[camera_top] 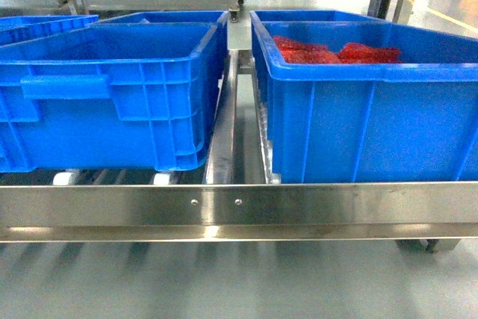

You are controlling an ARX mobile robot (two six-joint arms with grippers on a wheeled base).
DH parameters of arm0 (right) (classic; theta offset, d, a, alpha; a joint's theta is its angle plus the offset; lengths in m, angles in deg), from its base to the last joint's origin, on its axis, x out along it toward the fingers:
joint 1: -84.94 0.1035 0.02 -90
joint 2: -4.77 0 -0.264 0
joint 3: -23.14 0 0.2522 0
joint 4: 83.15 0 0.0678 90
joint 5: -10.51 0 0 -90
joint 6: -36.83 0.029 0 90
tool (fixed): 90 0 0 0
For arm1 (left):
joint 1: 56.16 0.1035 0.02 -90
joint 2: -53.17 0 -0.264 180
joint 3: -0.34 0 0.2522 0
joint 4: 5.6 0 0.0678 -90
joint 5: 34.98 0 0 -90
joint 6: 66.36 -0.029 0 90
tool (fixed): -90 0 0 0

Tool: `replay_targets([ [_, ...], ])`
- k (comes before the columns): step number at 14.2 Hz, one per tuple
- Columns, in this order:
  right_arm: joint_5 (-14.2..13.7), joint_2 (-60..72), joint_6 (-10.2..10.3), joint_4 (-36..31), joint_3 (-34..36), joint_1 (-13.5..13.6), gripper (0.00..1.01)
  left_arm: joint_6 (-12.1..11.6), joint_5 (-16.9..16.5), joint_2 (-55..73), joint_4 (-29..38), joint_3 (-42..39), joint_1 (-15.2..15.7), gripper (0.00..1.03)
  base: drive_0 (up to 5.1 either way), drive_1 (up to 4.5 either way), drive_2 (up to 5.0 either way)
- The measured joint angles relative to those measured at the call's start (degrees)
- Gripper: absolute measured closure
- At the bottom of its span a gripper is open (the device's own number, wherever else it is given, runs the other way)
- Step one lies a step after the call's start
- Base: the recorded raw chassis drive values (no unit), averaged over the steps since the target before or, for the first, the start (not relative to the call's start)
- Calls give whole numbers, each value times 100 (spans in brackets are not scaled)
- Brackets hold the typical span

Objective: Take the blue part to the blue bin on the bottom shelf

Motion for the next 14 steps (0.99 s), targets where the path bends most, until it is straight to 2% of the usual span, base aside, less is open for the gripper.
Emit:
replay_targets([
  [10,0,0,0,0,0,0,3,2,0,0,0,0,0,59,0,0,0],
  [14,0,0,0,-7,0,0,3,2,0,-9,4,0,0,59,1,430,-428],
])
